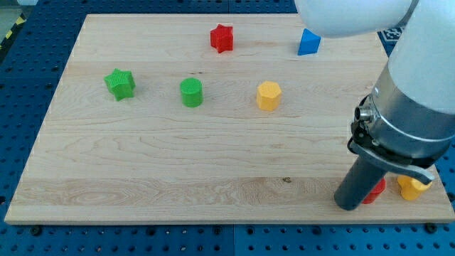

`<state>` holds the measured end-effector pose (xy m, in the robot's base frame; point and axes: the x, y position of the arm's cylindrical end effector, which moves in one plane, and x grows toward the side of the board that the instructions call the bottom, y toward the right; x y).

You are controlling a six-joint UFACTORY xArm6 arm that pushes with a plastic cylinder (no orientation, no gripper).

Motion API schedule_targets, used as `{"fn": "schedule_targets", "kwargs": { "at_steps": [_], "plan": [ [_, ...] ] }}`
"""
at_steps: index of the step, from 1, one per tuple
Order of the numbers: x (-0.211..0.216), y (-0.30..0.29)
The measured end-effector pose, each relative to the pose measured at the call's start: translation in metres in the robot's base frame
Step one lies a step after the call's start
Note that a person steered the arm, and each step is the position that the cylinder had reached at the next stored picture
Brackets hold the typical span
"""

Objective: Drag the red circle to the left side of yellow heart

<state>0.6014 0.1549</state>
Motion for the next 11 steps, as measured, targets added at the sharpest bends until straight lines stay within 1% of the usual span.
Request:
{"fn": "schedule_targets", "kwargs": {
  "at_steps": [3, 4, 5, 6, 7, 9, 10, 11],
  "plan": [
    [-0.006, 0.005],
    [-0.014, -0.012],
    [-0.021, -0.008],
    [-0.021, 0.009],
    [-0.021, 0.009],
    [-0.04, -0.044],
    [-0.066, -0.051],
    [-0.082, -0.054]
  ]
}}
